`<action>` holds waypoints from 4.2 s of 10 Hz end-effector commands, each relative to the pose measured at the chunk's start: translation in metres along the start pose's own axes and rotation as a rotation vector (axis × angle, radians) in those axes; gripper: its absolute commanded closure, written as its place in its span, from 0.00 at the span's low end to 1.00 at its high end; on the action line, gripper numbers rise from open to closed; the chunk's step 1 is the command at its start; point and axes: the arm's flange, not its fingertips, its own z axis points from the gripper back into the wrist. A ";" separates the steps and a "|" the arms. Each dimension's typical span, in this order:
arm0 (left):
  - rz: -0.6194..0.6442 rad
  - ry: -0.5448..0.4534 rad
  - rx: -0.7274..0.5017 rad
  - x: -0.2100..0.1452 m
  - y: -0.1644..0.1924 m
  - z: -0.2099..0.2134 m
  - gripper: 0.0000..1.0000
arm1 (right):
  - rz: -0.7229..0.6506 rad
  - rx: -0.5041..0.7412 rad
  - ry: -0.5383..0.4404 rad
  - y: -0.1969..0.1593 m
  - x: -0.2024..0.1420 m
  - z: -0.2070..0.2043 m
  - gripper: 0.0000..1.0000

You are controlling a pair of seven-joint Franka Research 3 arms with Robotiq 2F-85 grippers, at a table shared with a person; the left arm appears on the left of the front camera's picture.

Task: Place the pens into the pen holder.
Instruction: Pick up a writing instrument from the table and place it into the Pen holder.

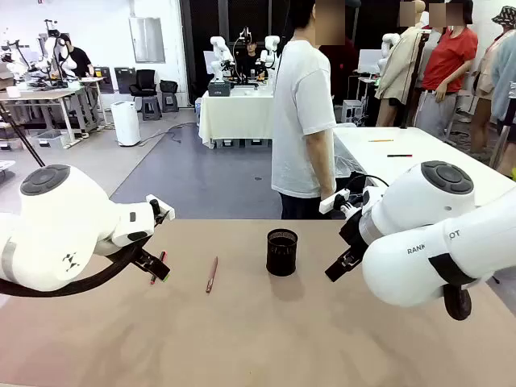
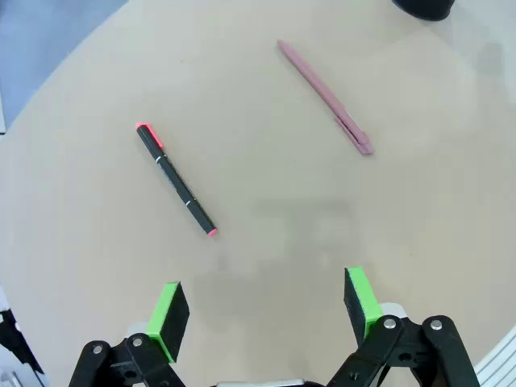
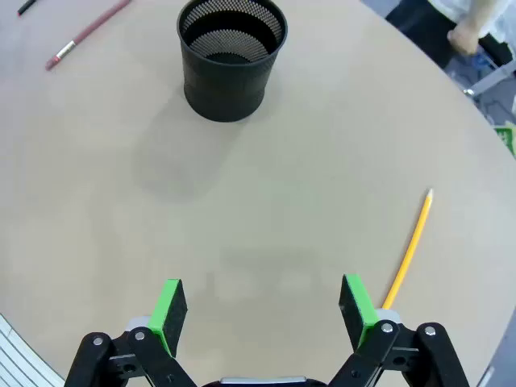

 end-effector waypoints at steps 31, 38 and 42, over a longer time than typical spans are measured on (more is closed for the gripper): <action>-0.171 -0.102 -0.027 0.020 -0.016 0.030 0.00 | 0.091 -0.152 0.177 0.025 0.003 0.024 0.00; -0.178 -0.098 -0.028 0.019 -0.016 0.028 0.00 | 0.071 -0.146 0.198 0.026 0.006 0.025 0.00; -0.419 -0.238 -0.028 0.000 -0.025 0.061 0.00 | 0.060 0.151 0.089 0.029 0.026 0.055 0.00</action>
